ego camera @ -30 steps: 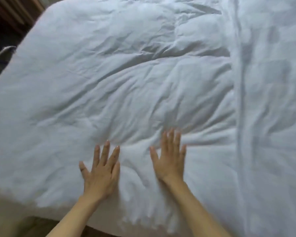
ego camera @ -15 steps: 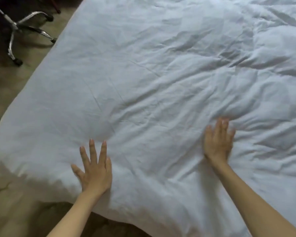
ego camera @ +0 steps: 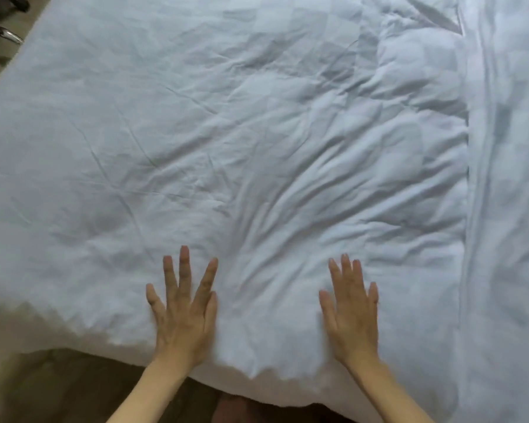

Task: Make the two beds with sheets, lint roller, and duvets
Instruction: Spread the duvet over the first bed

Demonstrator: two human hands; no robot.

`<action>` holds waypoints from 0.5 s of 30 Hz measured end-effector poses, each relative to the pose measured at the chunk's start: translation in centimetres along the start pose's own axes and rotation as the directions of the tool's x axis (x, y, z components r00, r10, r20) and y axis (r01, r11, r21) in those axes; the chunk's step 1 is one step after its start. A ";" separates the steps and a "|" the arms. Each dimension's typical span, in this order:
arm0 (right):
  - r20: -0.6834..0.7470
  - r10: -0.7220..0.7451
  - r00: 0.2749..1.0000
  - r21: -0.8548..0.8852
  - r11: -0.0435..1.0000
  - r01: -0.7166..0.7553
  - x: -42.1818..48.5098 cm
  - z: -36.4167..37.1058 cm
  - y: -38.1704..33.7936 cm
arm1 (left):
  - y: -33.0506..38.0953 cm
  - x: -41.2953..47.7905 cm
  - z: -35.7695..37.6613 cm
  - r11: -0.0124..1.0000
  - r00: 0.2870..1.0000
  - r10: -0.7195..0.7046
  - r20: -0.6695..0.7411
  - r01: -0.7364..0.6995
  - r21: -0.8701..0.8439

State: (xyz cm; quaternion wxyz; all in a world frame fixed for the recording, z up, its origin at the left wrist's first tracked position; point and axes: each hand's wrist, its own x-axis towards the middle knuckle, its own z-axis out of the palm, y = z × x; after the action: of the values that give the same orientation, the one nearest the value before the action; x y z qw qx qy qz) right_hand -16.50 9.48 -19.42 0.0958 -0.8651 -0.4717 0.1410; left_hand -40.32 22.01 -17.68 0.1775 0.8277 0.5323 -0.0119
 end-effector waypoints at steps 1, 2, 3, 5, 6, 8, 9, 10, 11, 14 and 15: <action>0.044 0.041 0.998 -0.038 0.999 -0.040 -1.0 -0.3 2.5 | 2.2 -0.8 1.3 0.998 0.998 0.055 0.007 -0.055 -0.008; 0.086 0.048 0.995 -0.086 0.995 -0.041 -2.8 -0.1 4.8 | 4.3 -2.0 2.8 0.994 0.993 0.113 0.033 -0.113 -0.008; 0.131 0.030 0.991 -0.126 0.992 -0.013 -5.2 0.4 6.5 | 6.2 -3.5 4.3 0.984 0.982 0.177 0.073 -0.178 0.012; 0.178 -0.050 0.983 -0.131 0.989 0.074 -11.0 1.6 9.0 | 9.4 -7.5 7.6 0.946 0.940 0.295 0.174 -0.313 0.088; 0.199 -0.101 0.975 -0.124 0.984 0.127 -13.7 1.9 9.7 | 10.7 -9.5 8.7 0.927 0.918 0.330 0.220 -0.359 0.109; 0.242 -0.167 0.956 -0.066 0.980 0.188 -16.9 0.4 10.5 | 13.7 -12.6 9.5 0.903 0.887 0.385 0.253 -0.419 0.096; 0.227 -0.186 0.956 -0.028 0.980 0.197 -17.0 -0.6 10.7 | 15.1 -13.3 9.1 0.888 0.872 0.423 0.248 -0.453 0.076; 0.174 -0.176 0.969 0.021 0.984 0.175 -16.5 -1.9 11.5 | 17.0 -13.5 8.6 0.872 0.859 0.463 0.219 -0.486 0.061; 0.112 -0.143 0.983 0.080 0.988 0.135 -15.4 -3.4 12.3 | 19.0 -13.2 8.2 0.865 0.857 0.485 0.174 -0.499 0.044; -0.035 0.057 0.998 0.040 0.998 -0.055 -11.4 -6.6 16.8 | 24.5 -10.5 7.9 0.907 0.905 0.420 0.061 -0.420 -0.018; -0.035 0.133 0.991 -0.001 0.991 -0.133 -10.6 -7.1 19.0 | 26.2 -9.7 8.5 0.918 0.916 0.396 0.061 -0.395 -0.022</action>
State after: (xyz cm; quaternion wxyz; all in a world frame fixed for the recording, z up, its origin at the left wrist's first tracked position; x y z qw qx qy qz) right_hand -4.56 -9.88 -16.74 0.0931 -0.8971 -0.4116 0.1312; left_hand -19.92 1.16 -16.24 0.1970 0.9165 0.3481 0.0000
